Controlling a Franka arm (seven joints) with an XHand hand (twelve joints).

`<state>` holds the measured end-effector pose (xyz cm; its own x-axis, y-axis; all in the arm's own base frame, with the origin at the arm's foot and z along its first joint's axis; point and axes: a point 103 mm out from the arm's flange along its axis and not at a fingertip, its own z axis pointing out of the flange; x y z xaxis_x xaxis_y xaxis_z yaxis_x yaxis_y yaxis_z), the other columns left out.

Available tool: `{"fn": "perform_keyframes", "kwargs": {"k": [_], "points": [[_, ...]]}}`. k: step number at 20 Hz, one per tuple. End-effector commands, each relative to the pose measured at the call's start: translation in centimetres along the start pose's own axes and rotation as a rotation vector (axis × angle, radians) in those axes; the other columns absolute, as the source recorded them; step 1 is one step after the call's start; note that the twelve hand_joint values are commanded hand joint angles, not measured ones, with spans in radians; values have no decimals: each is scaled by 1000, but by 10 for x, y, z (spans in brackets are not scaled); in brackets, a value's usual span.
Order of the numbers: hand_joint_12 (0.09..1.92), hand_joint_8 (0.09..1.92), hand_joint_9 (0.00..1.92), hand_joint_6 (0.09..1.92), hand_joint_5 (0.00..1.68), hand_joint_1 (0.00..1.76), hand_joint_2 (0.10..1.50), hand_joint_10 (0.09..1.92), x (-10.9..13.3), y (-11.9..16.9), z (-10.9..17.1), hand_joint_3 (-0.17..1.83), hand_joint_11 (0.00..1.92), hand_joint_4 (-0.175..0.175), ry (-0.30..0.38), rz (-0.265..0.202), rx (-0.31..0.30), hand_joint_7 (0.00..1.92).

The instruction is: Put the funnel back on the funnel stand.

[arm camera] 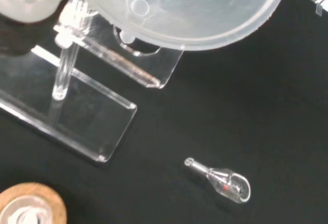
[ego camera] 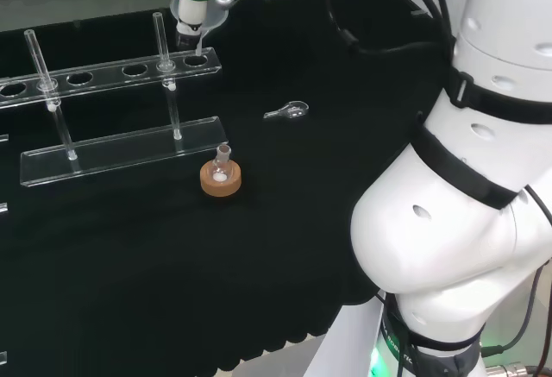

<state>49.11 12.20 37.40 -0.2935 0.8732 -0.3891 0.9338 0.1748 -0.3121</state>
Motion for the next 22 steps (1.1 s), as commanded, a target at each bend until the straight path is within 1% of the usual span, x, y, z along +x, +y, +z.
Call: {"fn": "perform_keyframes", "kwargs": {"k": [1,2,4,5,8,10,15,16,17,19,21,22], "points": [[1071,685,1275,921,1032,1032,1063,259,-3,35,-7,32,865,175,-32,5,4,863],[1071,685,1275,921,1032,1032,1063,259,-3,35,-6,32,865,175,-26,4,6,863],[1071,685,1275,922,1032,1032,1063,259,-13,39,0,31,865,175,1,-5,25,862],[1071,685,1275,922,1031,1032,1063,259,-18,43,5,31,865,175,11,4,42,862],[1071,686,1274,923,1031,1032,1064,258,-34,48,17,30,864,175,20,0,38,861],[1071,687,1274,924,1031,1032,1064,258,-38,48,20,30,864,175,15,2,34,861],[1072,688,1274,925,1030,1031,1065,257,-41,49,27,29,864,175,11,-2,36,860],[1072,688,1274,925,1030,1031,1065,257,-30,52,20,29,865,175,-10,2,44,860],[1072,688,1274,925,1030,1031,1065,257,-27,53,17,29,865,175,-13,4,46,859],[1072,689,1273,925,1030,1031,1065,257,-25,54,17,28,865,175,-4,2,40,859],[1072,689,1273,925,1030,1031,1066,256,-30,52,20,28,865,175,7,0,40,859],[1072,690,1272,925,1030,1031,1066,256,-27,54,19,27,865,175,-5,2,46,859]]}}
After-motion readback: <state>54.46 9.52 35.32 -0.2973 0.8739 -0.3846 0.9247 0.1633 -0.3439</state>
